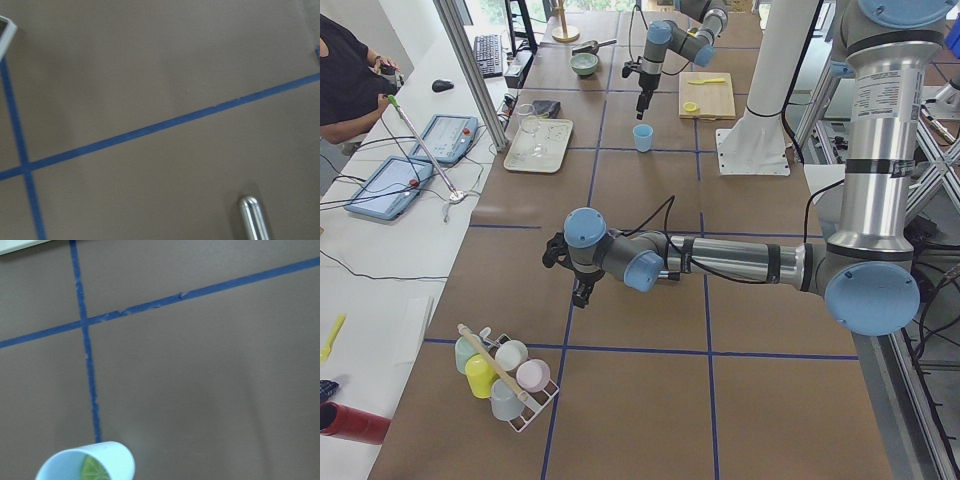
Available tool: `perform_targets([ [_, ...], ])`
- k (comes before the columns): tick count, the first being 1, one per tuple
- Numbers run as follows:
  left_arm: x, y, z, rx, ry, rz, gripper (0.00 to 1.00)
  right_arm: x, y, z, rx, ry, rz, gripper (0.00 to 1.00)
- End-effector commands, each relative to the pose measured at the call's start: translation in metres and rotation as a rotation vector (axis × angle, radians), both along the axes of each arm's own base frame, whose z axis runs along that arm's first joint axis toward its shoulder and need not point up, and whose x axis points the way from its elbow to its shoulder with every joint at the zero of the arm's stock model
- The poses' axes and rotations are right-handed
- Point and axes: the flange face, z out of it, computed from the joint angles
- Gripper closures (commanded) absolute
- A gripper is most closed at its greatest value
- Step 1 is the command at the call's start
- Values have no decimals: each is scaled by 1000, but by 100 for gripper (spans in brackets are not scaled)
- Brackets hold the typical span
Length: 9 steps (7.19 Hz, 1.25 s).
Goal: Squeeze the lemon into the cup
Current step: 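Open the right gripper to drop the lemon slice into the cup, then grasp the steel muddler with the left gripper while the right gripper draws back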
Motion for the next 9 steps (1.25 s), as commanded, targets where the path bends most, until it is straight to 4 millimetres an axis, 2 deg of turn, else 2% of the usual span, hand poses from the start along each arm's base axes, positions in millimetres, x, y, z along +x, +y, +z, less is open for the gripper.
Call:
perform_targets([
  [1,74,14,-7,-167,34,-27,0,82,-7,38,0,-9,-68,0],
  [2,96,20,-2,-164,-21,-42,0,86,-7,42,6,-4,-77,0],
  [3,127,32,5,-178,-62,-32,2,85,-7,43,5,-1,-77,0],
  [5,132,34,16,-177,-91,-36,4,84,-6,44,4,0,-79,0],
  [6,132,34,16,-178,-92,-37,10,85,-7,44,4,0,-77,0],
  [7,132,34,13,-177,-90,-38,33,84,-7,45,3,1,-77,0],
  [8,132,34,13,-178,-90,-39,94,85,-7,45,4,2,-76,0],
  [9,131,34,12,-169,-96,-48,100,84,-7,45,3,1,-77,0],
])
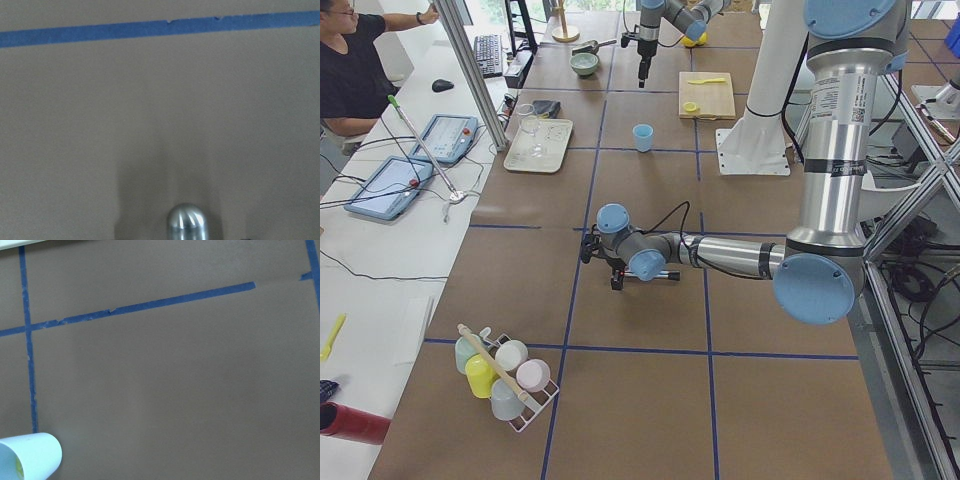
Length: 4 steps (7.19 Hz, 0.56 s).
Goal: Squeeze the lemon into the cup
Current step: 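Grasp the steel muddler with the left gripper while the right gripper draws back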
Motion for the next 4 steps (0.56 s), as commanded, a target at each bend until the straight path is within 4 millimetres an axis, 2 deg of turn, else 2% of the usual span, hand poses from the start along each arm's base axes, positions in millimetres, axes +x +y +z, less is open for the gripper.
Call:
perform_targets([
  [1,-3,-2,-8,32,-16,-24,100,0,1,-2,-1,-5,-1,0],
  [2,-3,-1,-27,63,6,-26,100,0,2,-2,-1,-5,-1,0],
  [4,1,2,-92,157,84,-13,100,4,4,-7,5,-15,0,0],
])
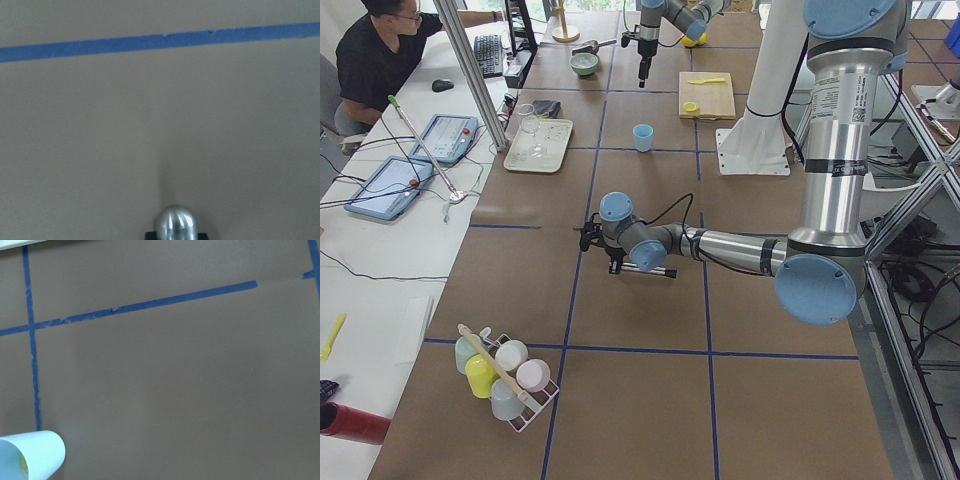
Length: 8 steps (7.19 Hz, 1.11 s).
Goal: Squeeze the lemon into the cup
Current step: 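Lift the muddler with the left gripper and lower it into the cup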
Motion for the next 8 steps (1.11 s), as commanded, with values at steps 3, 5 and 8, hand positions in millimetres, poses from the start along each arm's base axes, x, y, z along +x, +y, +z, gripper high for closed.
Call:
perform_targets([
  [3,98,30,-201,316,220,111,100,40,10,3,3,-17,22,0],
  [5,163,38,-311,468,310,53,100,80,-2,1,-44,-60,30,0],
  [8,158,66,-398,731,573,-313,100,112,-5,1,-75,-102,27,0],
])
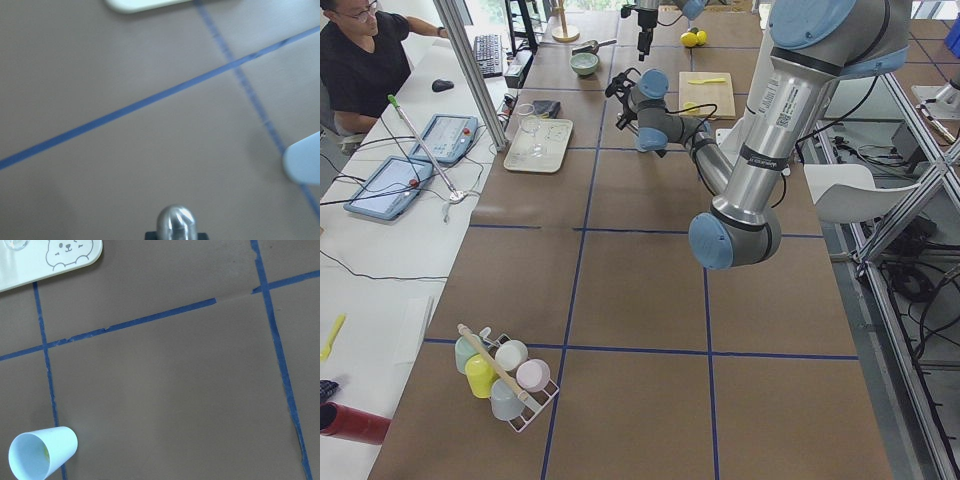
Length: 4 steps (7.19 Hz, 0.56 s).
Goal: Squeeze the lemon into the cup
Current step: 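Lift the muddler with the left gripper and lower it into the cup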
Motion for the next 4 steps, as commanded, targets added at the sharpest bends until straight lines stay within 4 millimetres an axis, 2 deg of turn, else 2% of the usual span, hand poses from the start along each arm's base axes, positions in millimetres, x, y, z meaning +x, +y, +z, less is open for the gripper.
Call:
perform_targets([
  [1,23,38,-21,88,244,-266,100,11,-3,5,-11,-1,6,0],
  [2,54,68,-14,63,275,-417,100,16,-4,5,-17,-7,7,0],
  [3,72,81,-9,37,259,-548,100,16,-4,7,-18,-6,7,0],
  [4,90,91,0,22,238,-608,100,17,-5,7,-20,-5,8,0],
])
